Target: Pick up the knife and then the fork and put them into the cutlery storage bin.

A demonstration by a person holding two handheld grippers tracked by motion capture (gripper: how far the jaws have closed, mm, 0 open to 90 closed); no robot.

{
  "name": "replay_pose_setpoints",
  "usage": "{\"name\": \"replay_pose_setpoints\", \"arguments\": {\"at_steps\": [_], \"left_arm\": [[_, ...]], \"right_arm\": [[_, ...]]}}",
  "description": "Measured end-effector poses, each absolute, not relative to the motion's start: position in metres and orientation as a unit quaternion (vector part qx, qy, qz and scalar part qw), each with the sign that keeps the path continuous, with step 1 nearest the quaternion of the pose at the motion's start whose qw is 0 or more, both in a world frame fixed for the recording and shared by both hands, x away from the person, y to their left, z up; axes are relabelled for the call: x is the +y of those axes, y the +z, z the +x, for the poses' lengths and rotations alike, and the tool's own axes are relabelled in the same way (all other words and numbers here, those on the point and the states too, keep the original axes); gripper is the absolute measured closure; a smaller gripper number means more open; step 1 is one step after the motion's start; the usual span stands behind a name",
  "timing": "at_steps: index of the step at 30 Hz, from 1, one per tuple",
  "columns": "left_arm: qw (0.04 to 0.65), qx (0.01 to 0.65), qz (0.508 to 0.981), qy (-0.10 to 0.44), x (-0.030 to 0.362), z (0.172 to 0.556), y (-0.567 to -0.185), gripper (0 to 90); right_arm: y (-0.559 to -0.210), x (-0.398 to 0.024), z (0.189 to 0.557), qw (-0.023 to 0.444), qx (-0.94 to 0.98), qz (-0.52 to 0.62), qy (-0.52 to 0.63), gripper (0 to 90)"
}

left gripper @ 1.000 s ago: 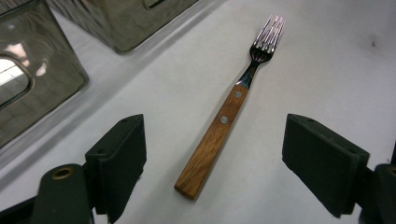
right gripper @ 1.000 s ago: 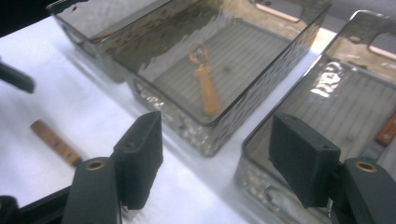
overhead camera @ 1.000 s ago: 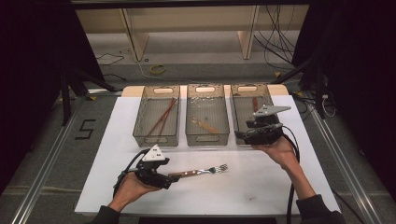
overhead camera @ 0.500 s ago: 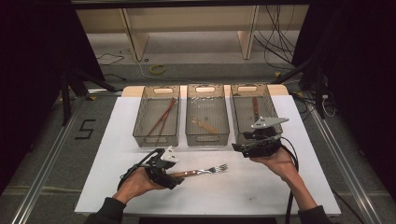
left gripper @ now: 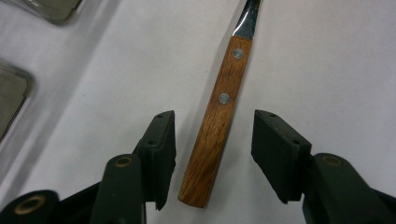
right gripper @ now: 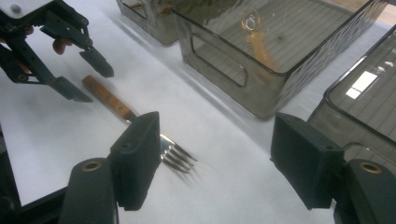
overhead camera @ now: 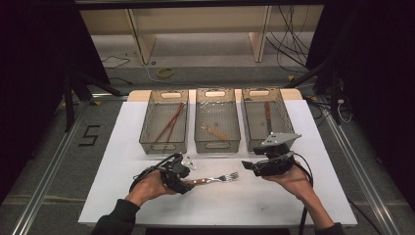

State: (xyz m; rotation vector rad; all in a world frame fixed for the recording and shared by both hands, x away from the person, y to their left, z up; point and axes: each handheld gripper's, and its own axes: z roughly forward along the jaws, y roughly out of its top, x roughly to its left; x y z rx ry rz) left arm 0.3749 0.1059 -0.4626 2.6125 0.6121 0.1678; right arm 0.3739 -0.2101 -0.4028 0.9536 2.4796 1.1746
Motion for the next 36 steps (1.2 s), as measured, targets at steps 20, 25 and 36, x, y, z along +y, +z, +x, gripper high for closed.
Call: {"name": "replay_pose_setpoints", "arguments": {"at_steps": [20, 25, 36], "left_arm": [[0.191, 0.203, 0.959, 0.046, 0.099, 0.379, -0.469, 62.5], [0.186, 0.19, 0.963, 0.043, 0.097, 0.378, -0.468, 69.4], [0.181, 0.139, 0.972, 0.062, 0.095, 0.373, -0.467, 75.2]], "right_arm": [[-0.405, -0.209, 0.371, 0.115, 0.848, 0.323, 0.404, 34.4], [-0.406, -0.209, 0.371, 0.114, 0.848, 0.323, 0.404, 34.6], [-0.406, -0.204, 0.371, 0.11, 0.851, 0.318, 0.404, 35.7]]}}
